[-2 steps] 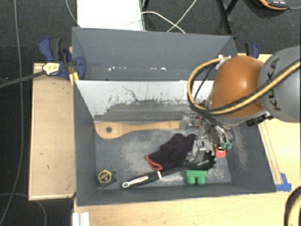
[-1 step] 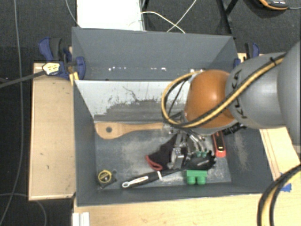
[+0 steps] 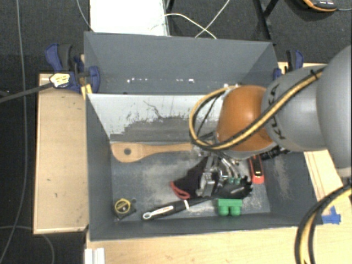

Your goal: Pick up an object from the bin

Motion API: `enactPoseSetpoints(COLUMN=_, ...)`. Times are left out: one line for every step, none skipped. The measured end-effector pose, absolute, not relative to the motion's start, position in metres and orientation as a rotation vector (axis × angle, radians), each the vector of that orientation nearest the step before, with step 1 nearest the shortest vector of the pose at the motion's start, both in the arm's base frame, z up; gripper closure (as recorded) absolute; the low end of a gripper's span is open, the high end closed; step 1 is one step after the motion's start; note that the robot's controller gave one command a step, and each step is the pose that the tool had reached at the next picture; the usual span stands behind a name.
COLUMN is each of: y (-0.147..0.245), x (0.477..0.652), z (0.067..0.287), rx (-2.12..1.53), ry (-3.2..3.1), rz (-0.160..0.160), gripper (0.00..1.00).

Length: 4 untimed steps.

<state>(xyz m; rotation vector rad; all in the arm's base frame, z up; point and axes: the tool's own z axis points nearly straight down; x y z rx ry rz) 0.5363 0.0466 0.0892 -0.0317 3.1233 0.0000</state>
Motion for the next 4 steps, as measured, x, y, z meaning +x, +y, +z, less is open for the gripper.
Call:
enactPoseSetpoints(y=0.004, x=0.507, z=0.072, rx=-0.668, ry=3.053, rz=-0.002, gripper=1.0)
enactPoseSetpoints(y=0.004, x=0.507, z=0.072, rx=-0.667, ry=3.053, rz=-0.002, gripper=1.0)
enactPoseSetpoints(y=0.019, x=0.514, z=0.172, rx=-0.672, ry=3.049, rz=-0.001, gripper=1.0)
enactPoseSetpoints(y=0.009, x=0.513, z=0.068, rx=-0.611, ry=3.07, rz=0.003, gripper=1.0)
